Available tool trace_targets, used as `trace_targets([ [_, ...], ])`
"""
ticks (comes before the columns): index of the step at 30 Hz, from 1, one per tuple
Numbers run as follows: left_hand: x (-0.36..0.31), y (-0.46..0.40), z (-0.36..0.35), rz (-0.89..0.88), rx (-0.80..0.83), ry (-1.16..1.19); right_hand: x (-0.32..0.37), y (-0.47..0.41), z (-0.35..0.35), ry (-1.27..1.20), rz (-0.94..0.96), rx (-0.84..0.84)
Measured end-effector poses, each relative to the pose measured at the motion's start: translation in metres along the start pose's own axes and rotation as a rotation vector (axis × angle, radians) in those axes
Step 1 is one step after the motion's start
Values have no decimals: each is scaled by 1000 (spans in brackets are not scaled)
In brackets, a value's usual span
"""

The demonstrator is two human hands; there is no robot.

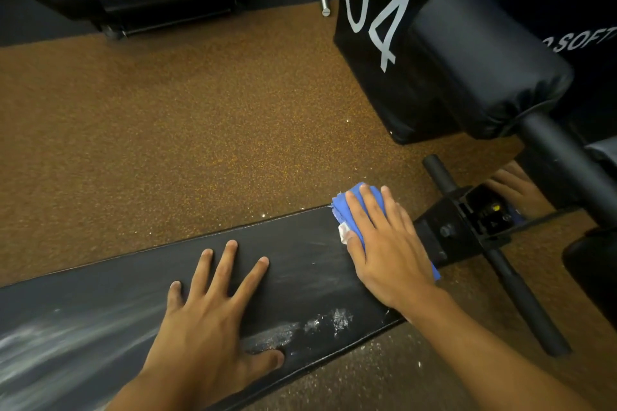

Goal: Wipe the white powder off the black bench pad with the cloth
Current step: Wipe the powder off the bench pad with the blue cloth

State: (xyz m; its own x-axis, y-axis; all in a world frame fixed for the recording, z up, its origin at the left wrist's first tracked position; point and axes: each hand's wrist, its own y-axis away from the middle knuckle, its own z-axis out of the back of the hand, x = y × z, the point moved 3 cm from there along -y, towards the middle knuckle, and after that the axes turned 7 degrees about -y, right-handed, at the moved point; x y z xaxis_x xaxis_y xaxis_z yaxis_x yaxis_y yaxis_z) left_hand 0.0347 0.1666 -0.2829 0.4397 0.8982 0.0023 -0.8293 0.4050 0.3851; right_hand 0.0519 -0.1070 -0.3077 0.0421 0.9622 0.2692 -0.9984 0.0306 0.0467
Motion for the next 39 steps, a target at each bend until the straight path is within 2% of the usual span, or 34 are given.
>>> trace_targets([
  [5,1,0,2,2,-8,3,-17,30,6,35,86,80],
  [11,1,-1,0,-18,-1,-26,2,-12,-1,19,-112,1],
  [16,0,0,5,-11,10,-34,-10,22,2,81,167,84],
  [18,0,1,4,-17,19,-40,-14,12,4,63,115,87],
  [21,-1,1,4,-22,7,-42,0,-12,0,21,-85,-6],
  [22,-1,1,3,-22,14,-49,7,-10,-3,25,-83,-22],
  [27,-1,2,3,-24,19,-42,-2,38,2,52,210,87],
  [29,-1,2,3,-19,20,-32,-10,22,3,49,150,80],
  [32,-1,2,1,-20,38,-52,6,-16,-3,36,-76,0],
  [33,-1,2,0,-21,50,-59,13,-17,-7,37,-91,-21],
  [37,-1,2,4,-18,49,-51,14,36,-3,57,168,78],
  [39,-1,2,4,-15,64,-48,-2,44,5,63,193,114],
])
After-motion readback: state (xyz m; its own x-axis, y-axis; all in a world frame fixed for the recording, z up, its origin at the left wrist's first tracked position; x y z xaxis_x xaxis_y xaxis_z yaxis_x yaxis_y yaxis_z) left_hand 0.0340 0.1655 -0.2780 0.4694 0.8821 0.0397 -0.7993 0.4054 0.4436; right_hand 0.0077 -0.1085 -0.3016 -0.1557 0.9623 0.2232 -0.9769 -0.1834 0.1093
